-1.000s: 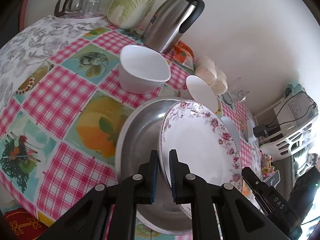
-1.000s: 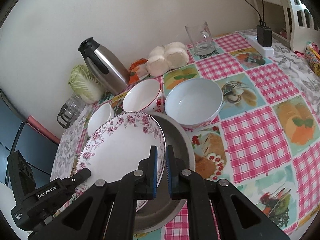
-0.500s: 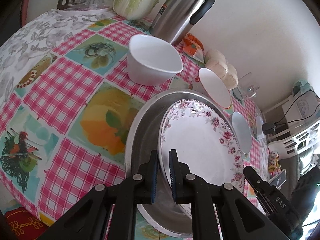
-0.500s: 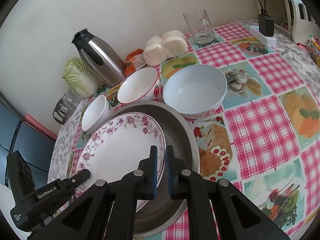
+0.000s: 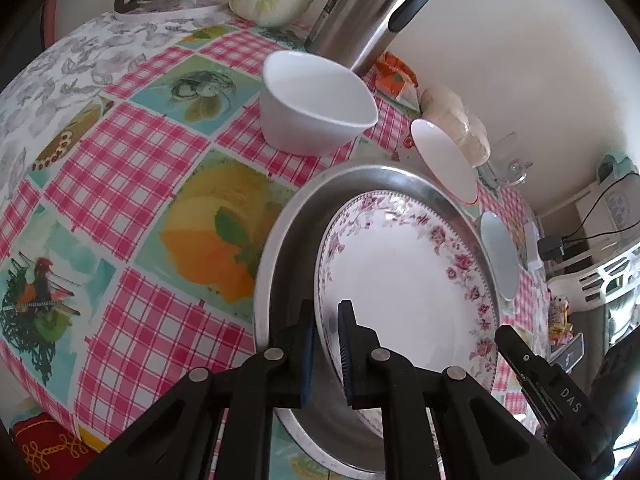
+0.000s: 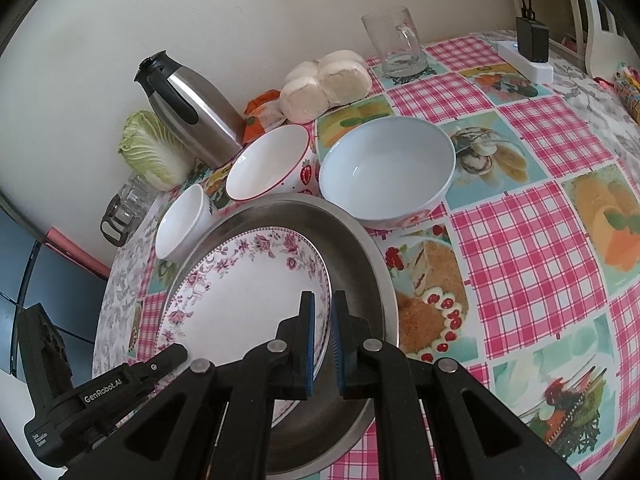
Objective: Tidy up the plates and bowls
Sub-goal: 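Lower the pink-rimmed plate flat into the steel tray with both grippers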
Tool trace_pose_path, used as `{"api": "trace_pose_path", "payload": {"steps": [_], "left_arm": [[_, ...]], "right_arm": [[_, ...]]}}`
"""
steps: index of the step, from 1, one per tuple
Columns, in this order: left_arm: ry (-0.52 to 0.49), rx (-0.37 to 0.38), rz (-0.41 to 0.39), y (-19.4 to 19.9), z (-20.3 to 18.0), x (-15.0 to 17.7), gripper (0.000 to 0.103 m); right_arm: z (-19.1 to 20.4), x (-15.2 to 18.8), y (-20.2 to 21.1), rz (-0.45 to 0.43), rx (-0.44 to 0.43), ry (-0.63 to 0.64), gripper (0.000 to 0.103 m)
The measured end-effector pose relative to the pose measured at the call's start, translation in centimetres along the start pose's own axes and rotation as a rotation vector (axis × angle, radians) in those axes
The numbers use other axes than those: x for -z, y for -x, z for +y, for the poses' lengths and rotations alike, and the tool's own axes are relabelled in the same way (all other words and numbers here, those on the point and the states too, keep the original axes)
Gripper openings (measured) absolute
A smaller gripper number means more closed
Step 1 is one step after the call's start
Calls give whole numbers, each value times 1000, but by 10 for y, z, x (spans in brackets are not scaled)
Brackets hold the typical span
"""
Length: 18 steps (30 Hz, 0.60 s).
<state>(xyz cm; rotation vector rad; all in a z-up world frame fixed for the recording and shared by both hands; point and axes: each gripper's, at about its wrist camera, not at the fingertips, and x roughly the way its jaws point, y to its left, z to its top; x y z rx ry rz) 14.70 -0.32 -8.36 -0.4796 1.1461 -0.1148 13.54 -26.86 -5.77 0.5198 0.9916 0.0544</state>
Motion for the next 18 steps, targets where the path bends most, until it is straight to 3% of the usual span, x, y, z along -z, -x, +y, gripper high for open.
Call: {"api": "trace_pose_path", "payload": {"steps": [18], "left_arm": [[-39,-37,37,-10,-4,3,14]], "right_arm": [[-7,2,-7,27,42,-19,10]]}}
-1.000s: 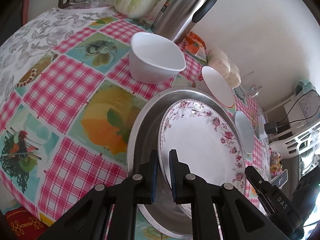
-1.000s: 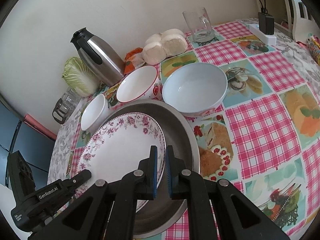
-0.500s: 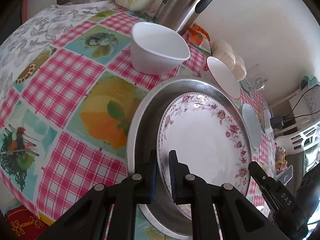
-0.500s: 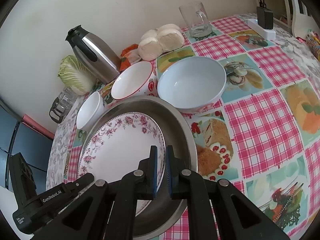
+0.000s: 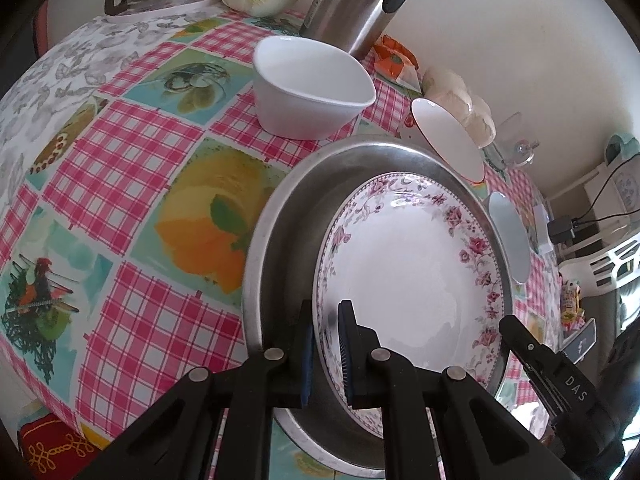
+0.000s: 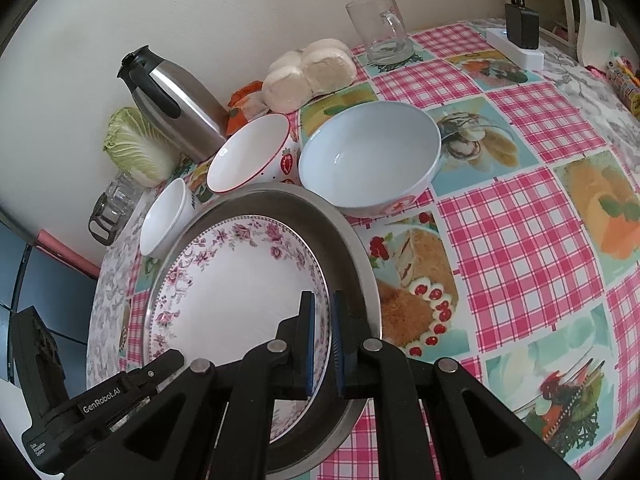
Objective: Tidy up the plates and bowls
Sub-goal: 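Lower the pink-rimmed plate flat into the steel tray with both grippers, then open both grippers to release the plate inside the tray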
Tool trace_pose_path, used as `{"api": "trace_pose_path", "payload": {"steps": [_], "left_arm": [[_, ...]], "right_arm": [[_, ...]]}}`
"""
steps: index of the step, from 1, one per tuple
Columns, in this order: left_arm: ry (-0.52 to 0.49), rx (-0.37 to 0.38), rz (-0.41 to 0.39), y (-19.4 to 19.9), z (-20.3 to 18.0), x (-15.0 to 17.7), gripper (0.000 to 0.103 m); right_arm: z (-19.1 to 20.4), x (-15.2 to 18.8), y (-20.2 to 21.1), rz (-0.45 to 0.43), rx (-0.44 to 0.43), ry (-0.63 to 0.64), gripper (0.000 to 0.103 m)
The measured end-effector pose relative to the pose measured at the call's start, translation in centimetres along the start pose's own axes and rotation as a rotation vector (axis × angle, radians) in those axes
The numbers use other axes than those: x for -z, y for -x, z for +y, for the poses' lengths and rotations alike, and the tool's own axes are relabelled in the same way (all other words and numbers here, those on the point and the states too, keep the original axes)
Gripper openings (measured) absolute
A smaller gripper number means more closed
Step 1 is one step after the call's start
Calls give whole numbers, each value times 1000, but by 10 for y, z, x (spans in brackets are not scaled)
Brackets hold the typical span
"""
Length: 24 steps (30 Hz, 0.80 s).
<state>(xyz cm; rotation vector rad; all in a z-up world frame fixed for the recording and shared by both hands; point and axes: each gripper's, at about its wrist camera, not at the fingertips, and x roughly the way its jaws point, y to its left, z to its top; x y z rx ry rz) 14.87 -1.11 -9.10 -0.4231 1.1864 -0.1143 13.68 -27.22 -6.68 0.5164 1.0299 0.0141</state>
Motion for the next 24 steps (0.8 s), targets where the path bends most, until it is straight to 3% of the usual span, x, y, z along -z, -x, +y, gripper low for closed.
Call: {"api": "trace_pose_path", "payload": {"steps": [18,24], "left_arm": [[-14,-12,-33,11,-4,-1,20],[-57,-13,-78,23,-17,0,43]], "right_arm": [[5,-3,13,-44,6,20,11],[11,-4,19,-64,1,53,11]]}}
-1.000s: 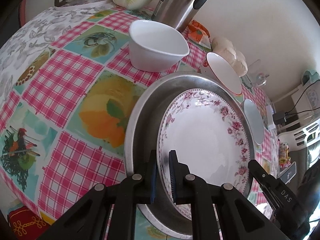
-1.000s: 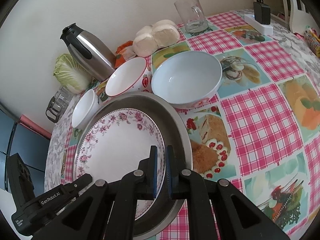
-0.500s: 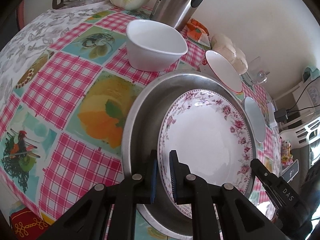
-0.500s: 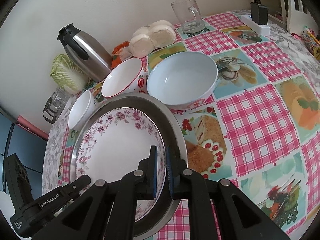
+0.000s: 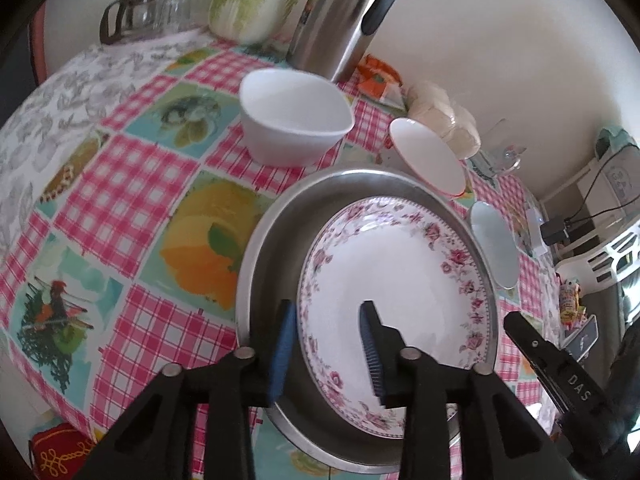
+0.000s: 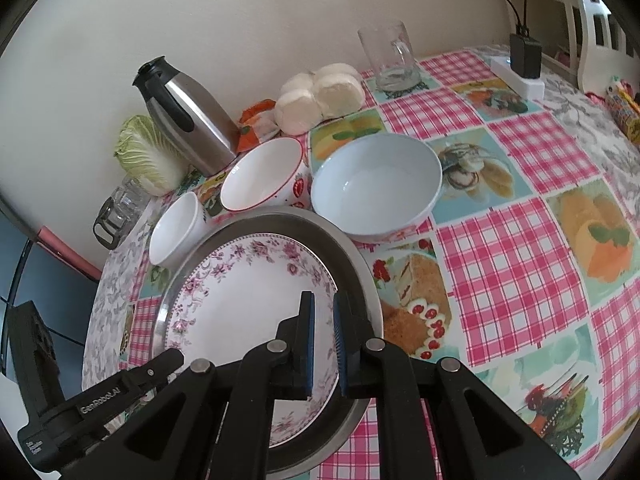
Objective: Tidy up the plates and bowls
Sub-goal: 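Open both grippers to release the plate inside the tray, then move both grippers back to the red-rimmed white bowl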
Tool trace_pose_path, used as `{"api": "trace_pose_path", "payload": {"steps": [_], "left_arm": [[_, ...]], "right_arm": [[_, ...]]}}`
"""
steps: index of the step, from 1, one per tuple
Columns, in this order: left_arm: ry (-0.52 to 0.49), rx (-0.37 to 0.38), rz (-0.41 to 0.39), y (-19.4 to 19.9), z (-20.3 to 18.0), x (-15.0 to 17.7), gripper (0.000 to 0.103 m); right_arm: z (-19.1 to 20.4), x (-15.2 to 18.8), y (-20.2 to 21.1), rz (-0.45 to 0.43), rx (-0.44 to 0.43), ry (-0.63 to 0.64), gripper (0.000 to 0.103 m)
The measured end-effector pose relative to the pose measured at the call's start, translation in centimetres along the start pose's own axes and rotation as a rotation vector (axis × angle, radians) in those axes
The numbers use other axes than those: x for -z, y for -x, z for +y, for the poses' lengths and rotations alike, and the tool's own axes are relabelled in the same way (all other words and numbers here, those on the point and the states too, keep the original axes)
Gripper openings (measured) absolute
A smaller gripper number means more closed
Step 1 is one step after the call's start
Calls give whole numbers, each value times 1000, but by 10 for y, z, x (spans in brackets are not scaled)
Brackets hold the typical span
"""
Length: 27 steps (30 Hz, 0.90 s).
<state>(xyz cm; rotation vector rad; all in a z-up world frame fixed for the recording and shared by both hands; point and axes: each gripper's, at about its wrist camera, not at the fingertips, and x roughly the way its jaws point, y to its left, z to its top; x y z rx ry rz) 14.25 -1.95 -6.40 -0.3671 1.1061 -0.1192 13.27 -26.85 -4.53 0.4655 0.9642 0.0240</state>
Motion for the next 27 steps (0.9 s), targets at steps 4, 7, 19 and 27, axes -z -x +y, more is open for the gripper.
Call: {"api": "trace_pose_path", "payload": {"steps": [4,7,19,27], "left_arm": [[-32,-16,-25,6,-7,-1,63],[-58,-60,-39,8,-10,-1,65],[-83,-138,-34,3,-10,-1,93],[-100,-173,-45,1,-10,-1,103]], "right_arm": [[3,1,-2,12,7,22,19],[5,2,-2,4,17,40,50],[16,7,-5,-10,33,129,89],[20,9,-8,-15,64,166,97]]}}
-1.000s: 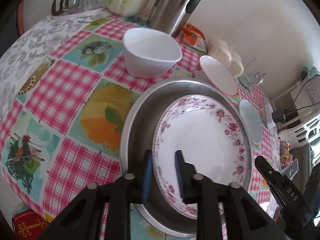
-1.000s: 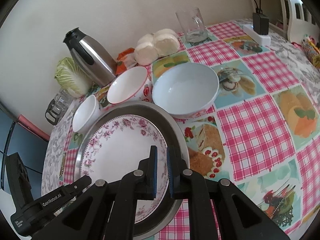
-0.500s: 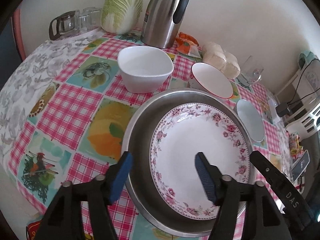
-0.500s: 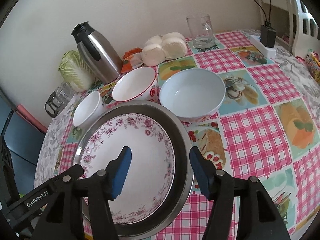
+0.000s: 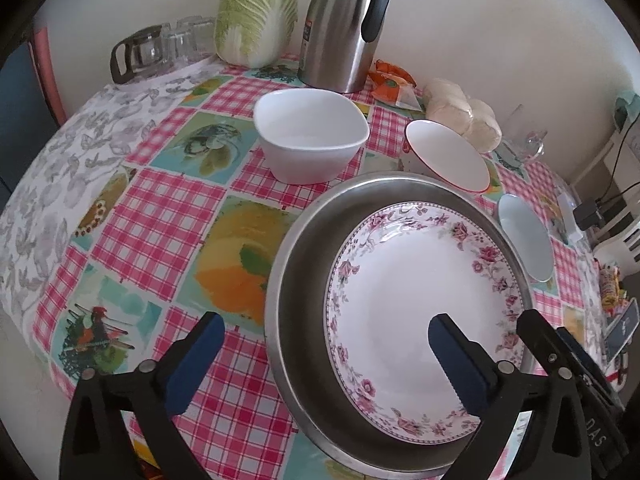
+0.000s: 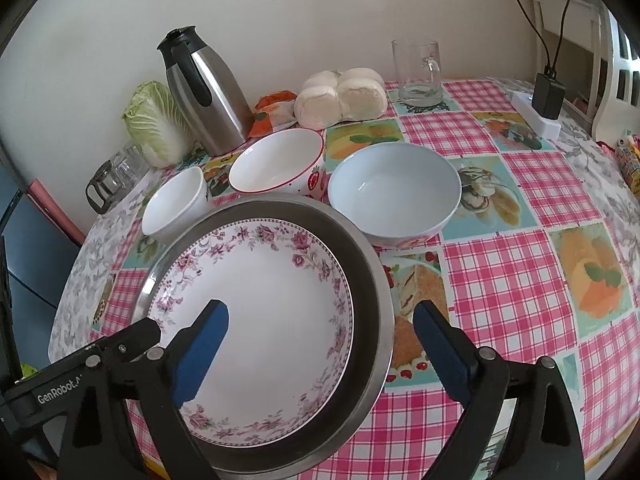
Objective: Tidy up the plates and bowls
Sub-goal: 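Move both grippers back to the red-rimmed white bowl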
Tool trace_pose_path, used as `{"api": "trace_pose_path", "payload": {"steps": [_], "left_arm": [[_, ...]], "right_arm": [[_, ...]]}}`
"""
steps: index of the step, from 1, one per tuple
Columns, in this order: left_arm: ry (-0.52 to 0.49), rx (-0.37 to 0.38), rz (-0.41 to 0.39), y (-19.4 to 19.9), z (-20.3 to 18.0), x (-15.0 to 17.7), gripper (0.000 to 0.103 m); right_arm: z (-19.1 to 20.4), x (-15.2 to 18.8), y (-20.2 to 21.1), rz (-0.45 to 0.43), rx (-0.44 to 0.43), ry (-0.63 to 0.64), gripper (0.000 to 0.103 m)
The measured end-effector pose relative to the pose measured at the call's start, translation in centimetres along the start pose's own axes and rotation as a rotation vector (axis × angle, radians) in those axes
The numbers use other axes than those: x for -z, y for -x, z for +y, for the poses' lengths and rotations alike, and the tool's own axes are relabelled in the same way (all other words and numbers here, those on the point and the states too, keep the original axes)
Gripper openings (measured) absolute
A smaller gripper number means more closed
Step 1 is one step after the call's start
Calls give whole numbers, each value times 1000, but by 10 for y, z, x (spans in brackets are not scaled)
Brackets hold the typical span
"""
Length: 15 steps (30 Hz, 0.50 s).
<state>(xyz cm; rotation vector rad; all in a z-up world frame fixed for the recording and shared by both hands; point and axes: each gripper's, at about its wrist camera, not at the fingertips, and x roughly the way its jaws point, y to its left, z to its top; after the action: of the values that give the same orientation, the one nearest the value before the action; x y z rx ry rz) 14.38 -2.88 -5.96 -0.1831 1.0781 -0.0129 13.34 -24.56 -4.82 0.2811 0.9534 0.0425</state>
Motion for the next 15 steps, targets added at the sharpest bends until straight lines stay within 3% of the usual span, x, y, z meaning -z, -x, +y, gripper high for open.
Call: {"api": "trace_pose_path", "payload": {"steps": [5,15], "left_arm": [[-44,-49,-51,2,-5,0,103],[-13,-43,-83,3,3,-10,103]], "right_arm": [[1,-1,4,-26,18,19,98],[0,-3,11,-71,30,32,99]]}}
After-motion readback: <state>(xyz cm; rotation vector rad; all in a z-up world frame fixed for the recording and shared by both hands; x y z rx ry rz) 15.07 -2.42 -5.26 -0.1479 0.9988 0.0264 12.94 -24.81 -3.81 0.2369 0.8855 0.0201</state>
